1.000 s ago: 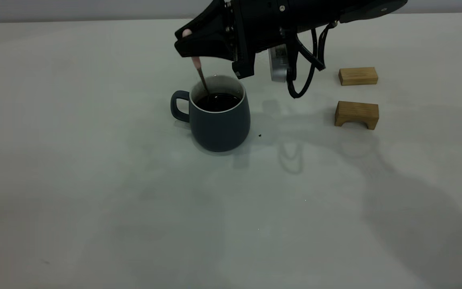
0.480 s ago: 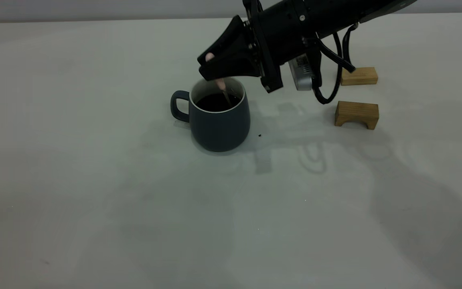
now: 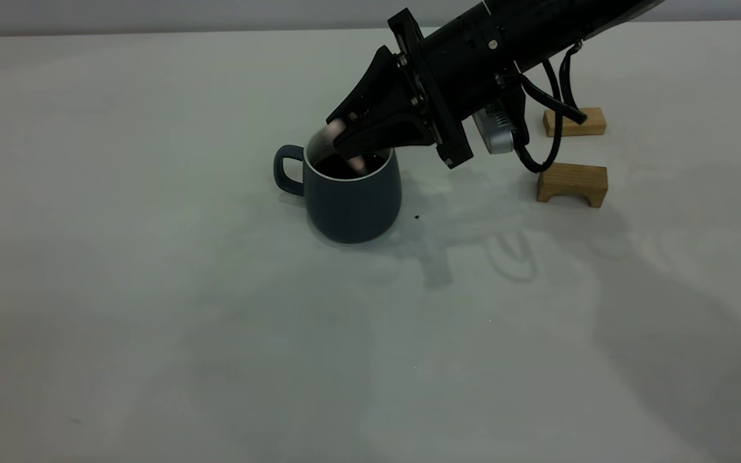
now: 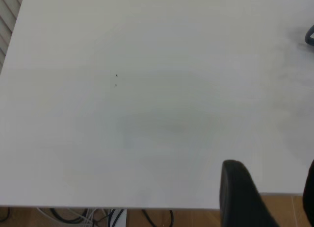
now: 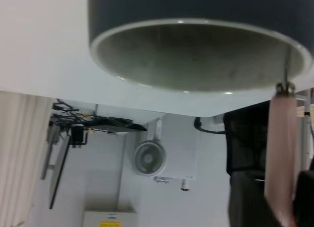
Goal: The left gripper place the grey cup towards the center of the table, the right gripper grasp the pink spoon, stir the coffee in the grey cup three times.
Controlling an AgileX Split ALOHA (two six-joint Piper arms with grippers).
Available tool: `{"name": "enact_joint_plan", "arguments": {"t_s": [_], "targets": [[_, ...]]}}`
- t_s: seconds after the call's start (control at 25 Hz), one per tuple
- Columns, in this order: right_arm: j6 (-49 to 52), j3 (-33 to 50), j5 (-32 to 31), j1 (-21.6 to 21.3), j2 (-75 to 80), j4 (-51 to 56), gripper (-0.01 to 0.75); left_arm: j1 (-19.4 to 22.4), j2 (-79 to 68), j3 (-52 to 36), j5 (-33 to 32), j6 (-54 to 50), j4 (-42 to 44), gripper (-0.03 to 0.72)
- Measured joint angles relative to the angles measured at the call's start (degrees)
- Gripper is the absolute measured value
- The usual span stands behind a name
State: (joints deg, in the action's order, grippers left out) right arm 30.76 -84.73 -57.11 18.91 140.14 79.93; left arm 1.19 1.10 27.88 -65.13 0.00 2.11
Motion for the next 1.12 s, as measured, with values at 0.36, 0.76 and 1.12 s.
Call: {"name": "enact_joint_plan", "arguments": {"t_s": [0.36, 0.76, 1.12], "targets": [[0.05, 0.00, -2.13, 0.00, -3.01, -5.72, 0.672, 0.00, 0.00, 0.00, 0.00, 0.00, 0.00, 0.388], [5.91, 0.00, 1.24, 0.00, -21.81, -36.64, 0.608, 0.00, 0.00, 0.00, 0.00, 0.00, 0.00, 0.388], [7.78, 0.05, -11.60, 0.00, -37.51, -67.51, 0.352, 0.00, 0.00, 0.00, 0.00, 0.00, 0.00, 0.388]]}}
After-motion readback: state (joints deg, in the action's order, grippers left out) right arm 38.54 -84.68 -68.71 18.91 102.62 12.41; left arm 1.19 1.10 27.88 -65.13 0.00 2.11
